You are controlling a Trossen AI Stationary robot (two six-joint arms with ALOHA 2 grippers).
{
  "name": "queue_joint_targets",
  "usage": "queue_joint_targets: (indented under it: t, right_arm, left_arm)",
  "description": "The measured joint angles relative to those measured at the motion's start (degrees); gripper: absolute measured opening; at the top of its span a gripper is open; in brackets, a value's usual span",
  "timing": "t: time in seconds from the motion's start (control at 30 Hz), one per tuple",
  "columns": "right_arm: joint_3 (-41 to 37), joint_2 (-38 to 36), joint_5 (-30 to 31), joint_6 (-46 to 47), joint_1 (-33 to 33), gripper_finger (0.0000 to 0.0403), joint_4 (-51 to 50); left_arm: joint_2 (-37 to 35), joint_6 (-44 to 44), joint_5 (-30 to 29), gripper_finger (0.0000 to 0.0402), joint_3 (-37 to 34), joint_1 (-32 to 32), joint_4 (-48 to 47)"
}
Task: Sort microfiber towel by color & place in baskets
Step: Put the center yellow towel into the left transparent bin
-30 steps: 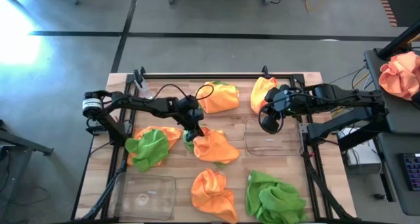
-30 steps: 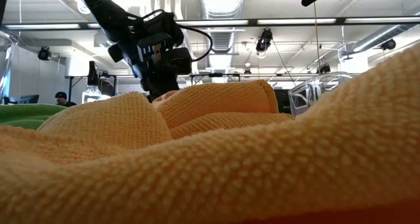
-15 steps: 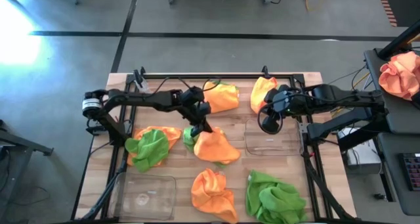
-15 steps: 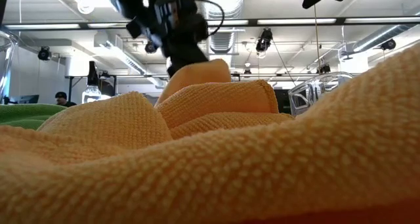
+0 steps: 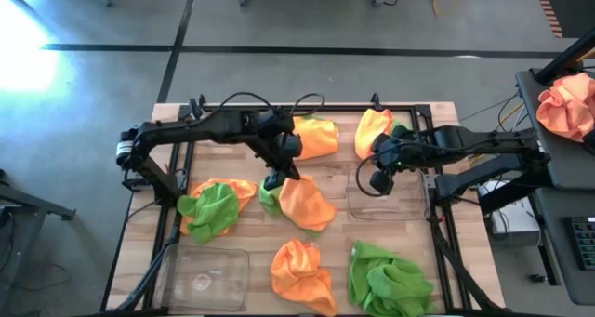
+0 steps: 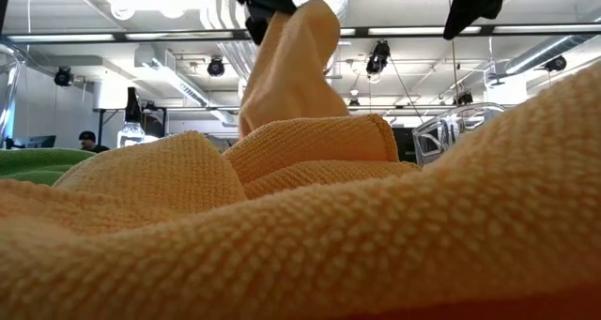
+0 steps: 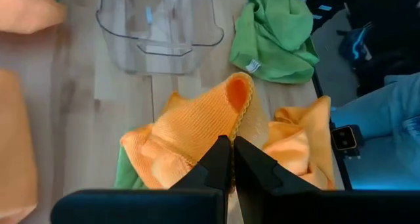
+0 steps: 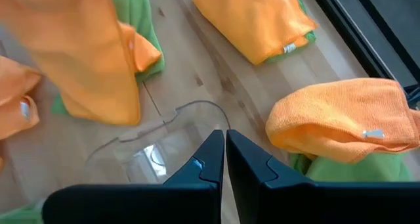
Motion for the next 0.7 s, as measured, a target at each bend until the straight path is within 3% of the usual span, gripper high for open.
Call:
queue_joint_targets:
  t: [0.47, 0.57, 0.7]
  right_arm:
    - [-6.5, 0.0, 0.1, -0.4, 0.0, 0.0013, 0.1]
    - [-8.1, 0.0, 0.1, -0.6, 0.0, 0.0013, 0.1]
    - [-10.2, 0.0, 0.1, -0.9, 0.0, 0.0013, 0.1]
  left_arm:
    - [0.0, -8.6, -9.4, 0.0000, 18.4, -5.7, -17.4]
    - [0.0, -12.3, -14.3, 0.0000, 22.8, -8.7, -21.3]
    - [0.0, -18.3, -27.0, 0.0000, 27.5, -13.7, -30.7]
